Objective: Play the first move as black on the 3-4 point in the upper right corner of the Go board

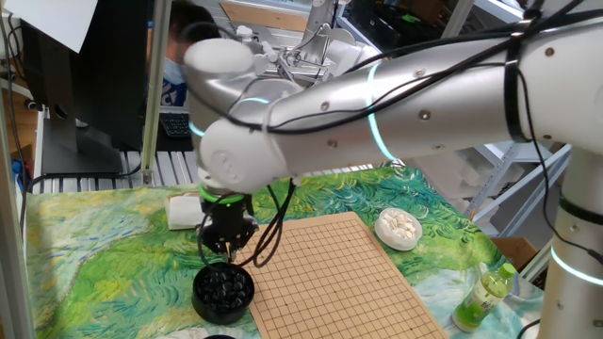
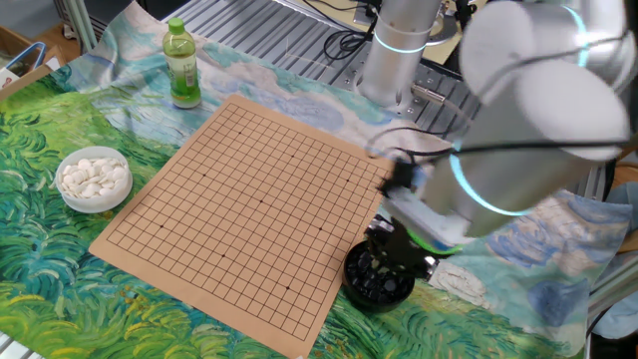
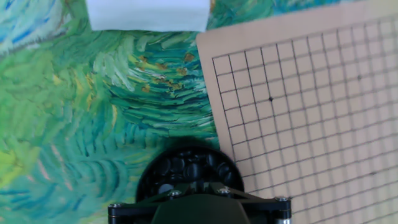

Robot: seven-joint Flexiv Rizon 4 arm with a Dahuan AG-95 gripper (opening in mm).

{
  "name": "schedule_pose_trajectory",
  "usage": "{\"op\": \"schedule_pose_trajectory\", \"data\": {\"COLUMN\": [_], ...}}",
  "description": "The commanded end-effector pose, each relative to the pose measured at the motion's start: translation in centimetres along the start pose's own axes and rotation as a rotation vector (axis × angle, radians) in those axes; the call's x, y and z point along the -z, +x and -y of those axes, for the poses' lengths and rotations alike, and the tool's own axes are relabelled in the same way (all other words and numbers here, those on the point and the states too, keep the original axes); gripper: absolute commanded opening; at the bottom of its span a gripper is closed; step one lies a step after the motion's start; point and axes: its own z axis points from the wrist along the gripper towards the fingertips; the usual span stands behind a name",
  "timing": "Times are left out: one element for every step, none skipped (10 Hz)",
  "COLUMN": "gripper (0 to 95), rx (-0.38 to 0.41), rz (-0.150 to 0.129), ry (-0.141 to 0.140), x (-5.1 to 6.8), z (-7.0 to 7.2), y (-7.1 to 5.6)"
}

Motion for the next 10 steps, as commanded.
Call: {"op": "schedule_pose_trajectory", "data": {"gripper": [0.0, 0.0, 0.0, 0.0, 0.0, 0.0, 0.0, 0.0, 0.0, 0.0], "rx": [0.0, -0.002, 0.004, 0.008, 0.01, 0.01, 0.017, 0.024, 0.028, 0.032], "rz": [0.005, 0.009, 0.017, 0.024, 0.026, 0.03, 0.039, 0.048, 0.059, 0.066], "ry": [-0.012, -0.027, -0.038, -0.042, -0.042, -0.044, -0.048, -0.052, -0.053, -0.052], "x": [0.0, -0.1, -0.1, -0.3, -0.3, -0.3, 0.0, 0.5, 1.1, 1.6], "z": [0.2, 0.4, 0.6, 0.9, 1.2, 1.7, 2.4, 3.0, 3.4, 4.0], "y": [0.0, 0.0, -0.1, -0.1, -0.2, -0.3, -0.6, -0.9, -1.1, -1.5]}}
